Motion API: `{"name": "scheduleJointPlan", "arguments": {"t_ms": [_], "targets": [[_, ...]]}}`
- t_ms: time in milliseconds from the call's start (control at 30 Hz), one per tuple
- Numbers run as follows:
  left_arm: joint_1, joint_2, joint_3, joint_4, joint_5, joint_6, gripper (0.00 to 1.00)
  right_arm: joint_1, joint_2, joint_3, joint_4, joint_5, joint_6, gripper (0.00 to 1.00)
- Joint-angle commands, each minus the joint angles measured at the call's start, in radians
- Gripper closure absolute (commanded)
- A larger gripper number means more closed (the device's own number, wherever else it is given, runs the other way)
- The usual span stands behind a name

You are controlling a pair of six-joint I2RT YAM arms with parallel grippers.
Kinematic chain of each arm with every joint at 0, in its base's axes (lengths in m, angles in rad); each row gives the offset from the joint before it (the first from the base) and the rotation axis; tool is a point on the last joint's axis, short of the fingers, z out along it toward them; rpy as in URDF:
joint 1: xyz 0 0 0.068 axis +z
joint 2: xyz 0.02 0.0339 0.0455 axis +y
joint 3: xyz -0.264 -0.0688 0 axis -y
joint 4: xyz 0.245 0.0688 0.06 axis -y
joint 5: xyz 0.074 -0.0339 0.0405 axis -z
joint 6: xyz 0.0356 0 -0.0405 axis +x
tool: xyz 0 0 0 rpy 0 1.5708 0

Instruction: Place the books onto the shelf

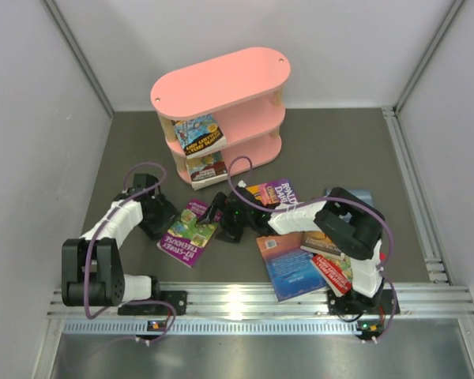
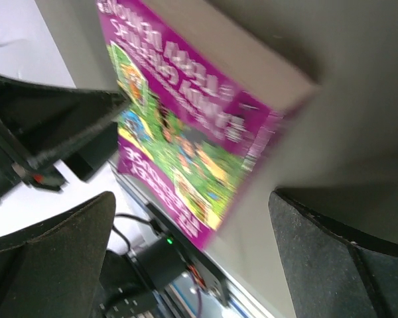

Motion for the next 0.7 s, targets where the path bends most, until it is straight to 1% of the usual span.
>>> {"name": "scheduleJointPlan", "arguments": {"t_ms": [0, 67, 133, 167, 200, 300, 333, 367, 400, 433, 533, 633, 667], "targets": [[-0.011, 0.003, -0.091, 0.046, 0.092, -0.003, 0.26, 0.052, 0.096, 0.053, -0.116, 0.107, 0.036, 0.0], [-0.02, -0.018, -0.123, 0.049, 0.116, -0.012, 0.26, 0.066, 0.144, 0.069, -0.104, 0.111, 0.063, 0.0], [-0.02, -0.032, -0.158, 0.067, 0.169, -0.019, 0.26, 0.082, 0.18, 0.073, -0.078, 0.108, 0.096, 0.0], [-0.02, -0.041, -0.168, 0.072, 0.186, -0.026, 0.26, 0.085, 0.187, 0.067, -0.037, 0.107, 0.112, 0.0], [-0.02, -0.047, -0.178, 0.078, 0.229, -0.029, 0.26, 0.086, 0.193, 0.058, -0.024, 0.107, 0.118, 0.02], [-0.02, -0.072, -0.212, 0.087, 0.255, -0.049, 0.27, 0.088, 0.187, 0.035, 0.003, 0.114, 0.13, 0.16], [-0.02, -0.077, -0.223, 0.093, 0.275, -0.05, 0.27, 0.089, 0.168, 0.024, 0.016, 0.13, 0.132, 0.25], [-0.02, -0.084, -0.226, 0.101, 0.286, -0.056, 0.27, 0.088, 0.161, 0.015, 0.032, 0.136, 0.136, 0.27], [-0.02, -0.087, -0.231, 0.107, 0.298, -0.062, 0.27, 0.089, 0.153, -0.002, 0.074, 0.14, 0.142, 0.28], [-0.02, -0.089, -0.247, 0.119, 0.348, -0.082, 0.27, 0.089, 0.147, -0.006, 0.095, 0.143, 0.146, 0.29], [-0.02, -0.097, -0.286, 0.167, 0.421, -0.131, 0.28, 0.091, 0.159, 0.02, 0.132, 0.133, 0.146, 0.34], [-0.022, -0.118, -0.303, 0.169, 0.427, -0.139, 0.28, 0.092, 0.161, 0.037, 0.135, 0.133, 0.138, 0.33], [-0.022, -0.129, -0.306, 0.169, 0.441, -0.142, 0.28, 0.091, 0.159, 0.035, 0.166, 0.127, 0.138, 0.33]]}}
